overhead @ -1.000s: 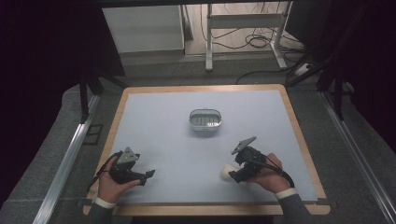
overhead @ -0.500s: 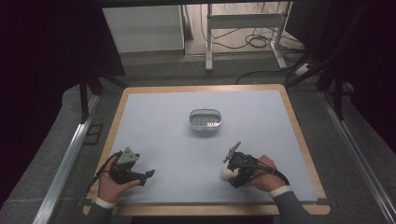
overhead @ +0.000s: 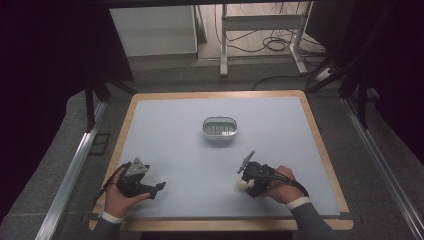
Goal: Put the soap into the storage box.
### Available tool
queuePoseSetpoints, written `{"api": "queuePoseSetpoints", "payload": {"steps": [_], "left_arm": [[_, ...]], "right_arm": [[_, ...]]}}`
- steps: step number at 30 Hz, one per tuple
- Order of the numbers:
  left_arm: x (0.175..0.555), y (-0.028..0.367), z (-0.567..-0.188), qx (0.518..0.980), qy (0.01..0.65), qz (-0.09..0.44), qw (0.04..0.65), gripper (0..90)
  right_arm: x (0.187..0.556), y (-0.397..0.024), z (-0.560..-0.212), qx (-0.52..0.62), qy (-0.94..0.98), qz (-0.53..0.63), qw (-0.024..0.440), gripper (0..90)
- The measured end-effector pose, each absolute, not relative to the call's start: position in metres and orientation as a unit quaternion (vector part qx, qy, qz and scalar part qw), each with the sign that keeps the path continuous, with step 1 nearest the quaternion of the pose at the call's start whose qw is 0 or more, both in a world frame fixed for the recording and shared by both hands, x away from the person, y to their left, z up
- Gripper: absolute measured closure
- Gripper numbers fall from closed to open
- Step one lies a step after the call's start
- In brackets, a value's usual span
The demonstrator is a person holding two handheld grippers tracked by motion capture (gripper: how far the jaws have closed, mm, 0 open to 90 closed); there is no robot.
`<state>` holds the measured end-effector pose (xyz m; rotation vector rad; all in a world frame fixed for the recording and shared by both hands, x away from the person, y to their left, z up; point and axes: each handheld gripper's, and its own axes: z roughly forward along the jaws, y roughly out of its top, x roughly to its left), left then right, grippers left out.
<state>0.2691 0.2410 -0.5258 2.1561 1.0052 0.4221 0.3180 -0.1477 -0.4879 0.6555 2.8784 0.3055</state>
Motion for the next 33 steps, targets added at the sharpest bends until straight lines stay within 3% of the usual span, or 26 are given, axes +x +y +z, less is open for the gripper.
{"api": "queuePoseSetpoints", "payload": {"steps": [11,33], "left_arm": [[0.269,0.24,-0.527,0.835,0.389,0.163,0.353,11.4],[0.27,0.241,-0.527,0.836,0.388,0.164,0.35,11.4]], "right_arm": [[0.324,-0.159,-0.467,0.242,0.953,0.143,0.118,49.2],[0.354,-0.163,-0.454,0.253,0.946,0.167,0.116,49.2]]}}
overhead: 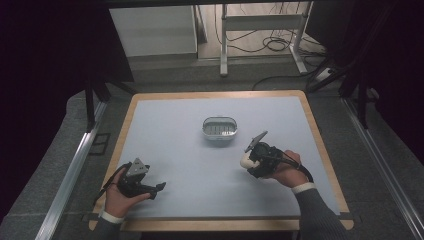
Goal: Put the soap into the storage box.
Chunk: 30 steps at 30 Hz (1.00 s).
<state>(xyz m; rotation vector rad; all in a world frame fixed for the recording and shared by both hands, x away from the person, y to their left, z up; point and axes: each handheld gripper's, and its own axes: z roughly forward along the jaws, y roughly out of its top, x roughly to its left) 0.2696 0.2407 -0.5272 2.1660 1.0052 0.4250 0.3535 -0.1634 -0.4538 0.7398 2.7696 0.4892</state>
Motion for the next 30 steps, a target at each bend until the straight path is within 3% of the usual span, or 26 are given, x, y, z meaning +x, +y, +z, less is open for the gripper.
{"api": "queuePoseSetpoints", "payload": {"steps": [30], "left_arm": [[0.269,0.241,-0.527,0.837,0.387,0.164,0.352,11.4]], "right_arm": [[0.399,-0.15,-0.437,0.268,0.937,0.176,0.136,49.2]]}}
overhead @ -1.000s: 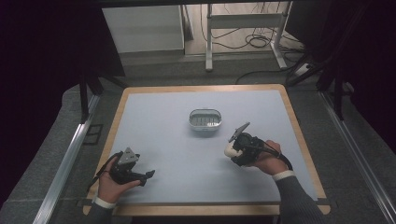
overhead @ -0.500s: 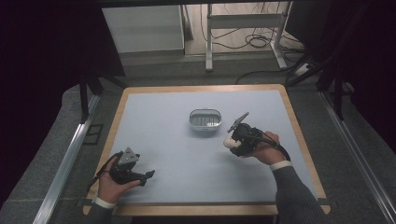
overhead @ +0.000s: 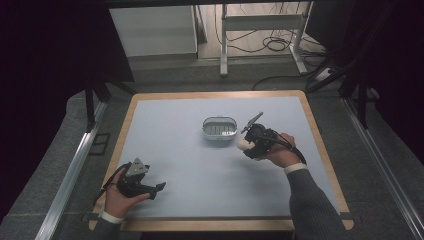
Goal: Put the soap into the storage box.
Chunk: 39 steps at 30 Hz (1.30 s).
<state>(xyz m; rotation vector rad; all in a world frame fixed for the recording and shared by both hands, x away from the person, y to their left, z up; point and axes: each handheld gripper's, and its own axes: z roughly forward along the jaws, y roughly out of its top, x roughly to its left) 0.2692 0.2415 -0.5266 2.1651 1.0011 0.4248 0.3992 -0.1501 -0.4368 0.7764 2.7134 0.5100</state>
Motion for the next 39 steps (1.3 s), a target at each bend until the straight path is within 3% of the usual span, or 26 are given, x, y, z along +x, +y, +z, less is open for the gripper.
{"api": "queuePoseSetpoints", "payload": {"steps": [39], "left_arm": [[0.269,0.241,-0.527,0.838,0.385,0.165,0.349,11.4]], "right_arm": [[0.441,-0.132,-0.429,0.273,0.932,0.187,0.144,49.2]]}}
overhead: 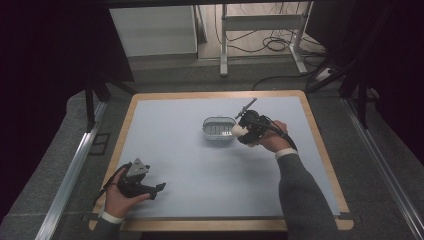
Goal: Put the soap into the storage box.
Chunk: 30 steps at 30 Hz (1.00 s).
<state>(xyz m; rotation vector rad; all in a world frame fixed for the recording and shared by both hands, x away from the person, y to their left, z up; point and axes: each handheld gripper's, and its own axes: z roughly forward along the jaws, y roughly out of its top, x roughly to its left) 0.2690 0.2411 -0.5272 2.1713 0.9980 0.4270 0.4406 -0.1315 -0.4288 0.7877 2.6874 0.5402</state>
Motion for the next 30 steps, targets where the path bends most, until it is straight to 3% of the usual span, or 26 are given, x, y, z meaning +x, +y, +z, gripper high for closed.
{"api": "queuePoseSetpoints", "payload": {"steps": [30], "left_arm": [[0.269,0.242,-0.527,0.838,0.386,0.168,0.348,11.4]], "right_arm": [[0.469,-0.112,-0.428,0.247,0.938,0.188,0.151,49.2]]}}
